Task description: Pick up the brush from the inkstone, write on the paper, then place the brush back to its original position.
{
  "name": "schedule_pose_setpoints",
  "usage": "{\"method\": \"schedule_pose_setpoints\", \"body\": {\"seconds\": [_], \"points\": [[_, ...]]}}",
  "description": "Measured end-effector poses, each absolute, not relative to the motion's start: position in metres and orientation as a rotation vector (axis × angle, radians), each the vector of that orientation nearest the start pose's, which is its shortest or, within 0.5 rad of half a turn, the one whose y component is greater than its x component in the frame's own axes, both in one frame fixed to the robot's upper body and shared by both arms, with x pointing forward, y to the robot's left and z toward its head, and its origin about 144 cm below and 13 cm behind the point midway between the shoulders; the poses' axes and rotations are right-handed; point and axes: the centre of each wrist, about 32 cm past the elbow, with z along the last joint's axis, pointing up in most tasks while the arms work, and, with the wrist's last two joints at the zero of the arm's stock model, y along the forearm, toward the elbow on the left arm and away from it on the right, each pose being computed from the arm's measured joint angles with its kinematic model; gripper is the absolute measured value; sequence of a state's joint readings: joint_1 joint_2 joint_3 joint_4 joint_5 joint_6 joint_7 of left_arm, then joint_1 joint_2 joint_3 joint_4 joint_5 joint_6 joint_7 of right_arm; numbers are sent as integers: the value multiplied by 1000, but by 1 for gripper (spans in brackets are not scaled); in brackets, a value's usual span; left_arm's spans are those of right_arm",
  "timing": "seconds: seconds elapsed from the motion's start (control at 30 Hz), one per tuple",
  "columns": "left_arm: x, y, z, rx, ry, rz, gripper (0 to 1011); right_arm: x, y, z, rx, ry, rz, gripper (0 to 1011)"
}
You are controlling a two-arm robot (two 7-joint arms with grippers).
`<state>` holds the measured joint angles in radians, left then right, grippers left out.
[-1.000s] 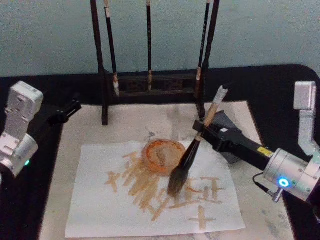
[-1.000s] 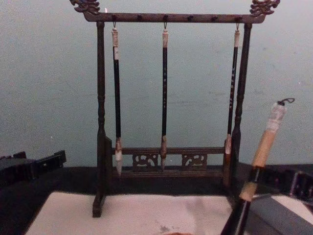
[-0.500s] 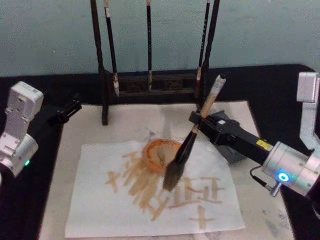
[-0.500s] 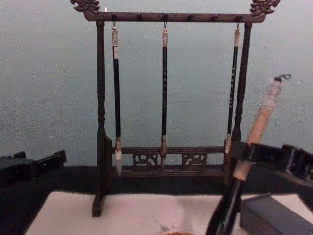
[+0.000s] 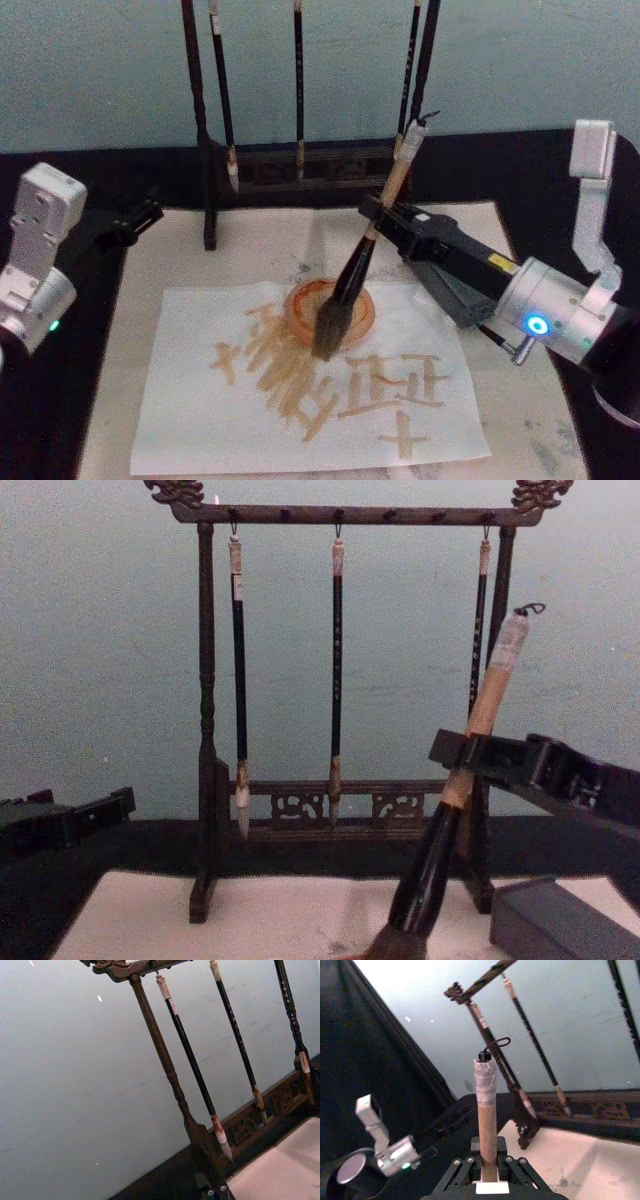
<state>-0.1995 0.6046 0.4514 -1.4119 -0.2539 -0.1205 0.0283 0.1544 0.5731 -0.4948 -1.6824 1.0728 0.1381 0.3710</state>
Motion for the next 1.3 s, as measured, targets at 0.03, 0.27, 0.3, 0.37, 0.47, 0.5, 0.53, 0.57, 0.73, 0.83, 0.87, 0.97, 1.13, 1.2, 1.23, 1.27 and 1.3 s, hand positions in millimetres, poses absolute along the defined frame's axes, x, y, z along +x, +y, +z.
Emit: {"method": "schedule_pose_setpoints", "body": {"seconds": [0.03, 0.27, 0.3, 0.37, 0.47, 0.5, 0.53, 0.57, 0.73, 0.83, 0.87, 0.97, 1.13, 1.2, 1.23, 1.27, 1.3], "points": [[489, 310, 1140, 304, -285, 1248, 1002, 465, -238, 1181, 222, 489, -688, 190], [489, 310, 1140, 304, -285, 1248, 1002, 477, -236, 1177, 245, 507, -729, 190], [489, 310, 1140, 304, -285, 1248, 1000, 479, -236, 1176, 247, 512, -735, 190], [489, 310, 1140, 304, -285, 1248, 1002, 481, -235, 1174, 252, 523, -749, 190], [489, 310, 1140, 304, -285, 1248, 1000, 484, -235, 1172, 254, 533, -761, 190], [489, 310, 1140, 304, -285, 1248, 1002, 485, -235, 1171, 255, 536, -763, 190], [489, 310, 1140, 304, -285, 1248, 1002, 486, -235, 1170, 256, 539, -767, 190], [489, 310, 1140, 304, -285, 1248, 1002, 486, -235, 1170, 256, 539, -767, 190], [489, 310, 1140, 304, -285, 1248, 1002, 489, -235, 1166, 267, 547, -788, 190], [489, 310, 1140, 304, -285, 1248, 1002, 492, -236, 1164, 277, 551, -802, 190], [489, 310, 1140, 304, -285, 1248, 1002, 493, -236, 1163, 282, 554, -809, 190], [489, 310, 1140, 304, -285, 1248, 1002, 494, -236, 1162, 288, 559, -815, 190], [489, 310, 1140, 304, -285, 1248, 1000, 496, -235, 1159, 302, 568, -826, 190], [489, 310, 1140, 304, -285, 1248, 1002, 496, -234, 1159, 307, 571, -830, 190], [489, 310, 1140, 304, -285, 1248, 1002, 497, -234, 1158, 312, 573, -834, 190], [489, 310, 1140, 304, -285, 1248, 1002, 498, -234, 1158, 314, 574, -835, 190], [489, 310, 1140, 304, -285, 1248, 1002, 498, -234, 1158, 316, 575, -837, 190]]}}
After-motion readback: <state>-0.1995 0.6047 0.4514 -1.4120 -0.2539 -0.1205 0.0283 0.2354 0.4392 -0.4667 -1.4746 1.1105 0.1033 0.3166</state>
